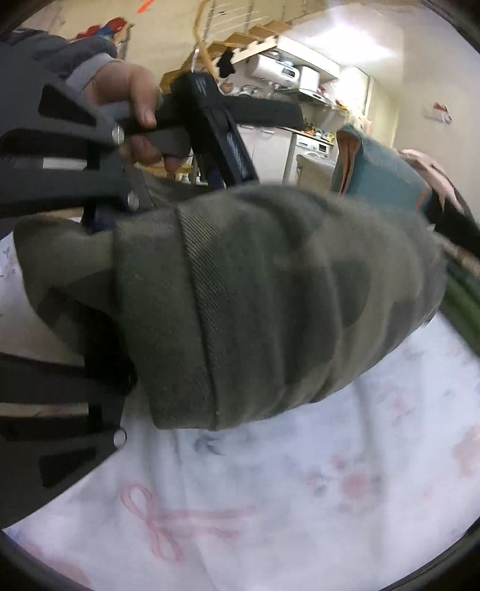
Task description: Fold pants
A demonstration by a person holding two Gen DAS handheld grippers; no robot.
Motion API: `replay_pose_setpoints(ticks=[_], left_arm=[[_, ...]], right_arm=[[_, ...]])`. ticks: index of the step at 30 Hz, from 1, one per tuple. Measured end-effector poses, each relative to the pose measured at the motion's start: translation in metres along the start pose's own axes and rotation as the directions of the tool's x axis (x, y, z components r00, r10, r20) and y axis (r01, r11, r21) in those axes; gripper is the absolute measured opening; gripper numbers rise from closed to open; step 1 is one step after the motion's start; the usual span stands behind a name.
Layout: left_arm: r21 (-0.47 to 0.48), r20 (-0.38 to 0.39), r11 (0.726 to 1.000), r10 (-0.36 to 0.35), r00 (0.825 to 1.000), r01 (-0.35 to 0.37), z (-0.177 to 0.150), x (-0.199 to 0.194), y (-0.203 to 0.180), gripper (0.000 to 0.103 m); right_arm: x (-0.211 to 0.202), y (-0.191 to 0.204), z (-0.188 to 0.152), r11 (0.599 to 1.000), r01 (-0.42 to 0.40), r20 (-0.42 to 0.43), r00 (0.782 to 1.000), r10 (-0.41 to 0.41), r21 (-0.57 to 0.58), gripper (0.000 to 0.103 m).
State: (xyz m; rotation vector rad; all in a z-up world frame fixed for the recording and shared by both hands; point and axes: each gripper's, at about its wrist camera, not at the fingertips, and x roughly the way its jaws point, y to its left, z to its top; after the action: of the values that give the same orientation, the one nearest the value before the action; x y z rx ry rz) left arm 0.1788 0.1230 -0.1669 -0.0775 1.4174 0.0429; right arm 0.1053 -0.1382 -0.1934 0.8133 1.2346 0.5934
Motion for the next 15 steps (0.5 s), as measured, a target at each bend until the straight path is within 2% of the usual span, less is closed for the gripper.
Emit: replay_pose_setpoints(ticks=[3,5,7,10,12,15], left_arm=[[-0.005,0.009,0.997,-0.074,0.997,0.074,0.002,-0.015,0.002,0.091],[-0.010,0.032,0.993,-0.119,0.992,0.119,0.003,-0.030,0.004,0.091],[-0.015,0.071,0.990,-0.139,0.988,0.141,0.005,-0.041,0.007,0.091],[-0.022,0.094,0.986,-0.160,0.983,0.163,0.008,-0.046,0.011,0.091],[-0.021,0.085,0.986,-0.164,0.983,0.166,0.009,-0.043,0.012,0.090],[-0.036,0.073,0.984,-0.174,0.982,0.177,0.011,-0.036,0.015,0.089]], right_arm=[[-0.027,0.020,0.018,0.996,-0.030,0.001,1.000,0.030,-0.081,0.030],[-0.047,0.027,0.039,0.991,-0.012,-0.018,1.000,0.010,-0.132,0.030],[-0.064,0.028,0.068,0.985,-0.010,-0.081,0.997,-0.004,-0.174,0.030],[-0.082,0.020,0.110,0.962,0.058,-0.149,0.984,-0.101,-0.266,0.030],[-0.092,0.001,0.133,0.952,0.076,-0.182,0.974,-0.134,-0.296,0.031],[-0.098,-0.051,0.156,0.966,0.132,-0.178,0.969,-0.174,-0.224,0.036]])
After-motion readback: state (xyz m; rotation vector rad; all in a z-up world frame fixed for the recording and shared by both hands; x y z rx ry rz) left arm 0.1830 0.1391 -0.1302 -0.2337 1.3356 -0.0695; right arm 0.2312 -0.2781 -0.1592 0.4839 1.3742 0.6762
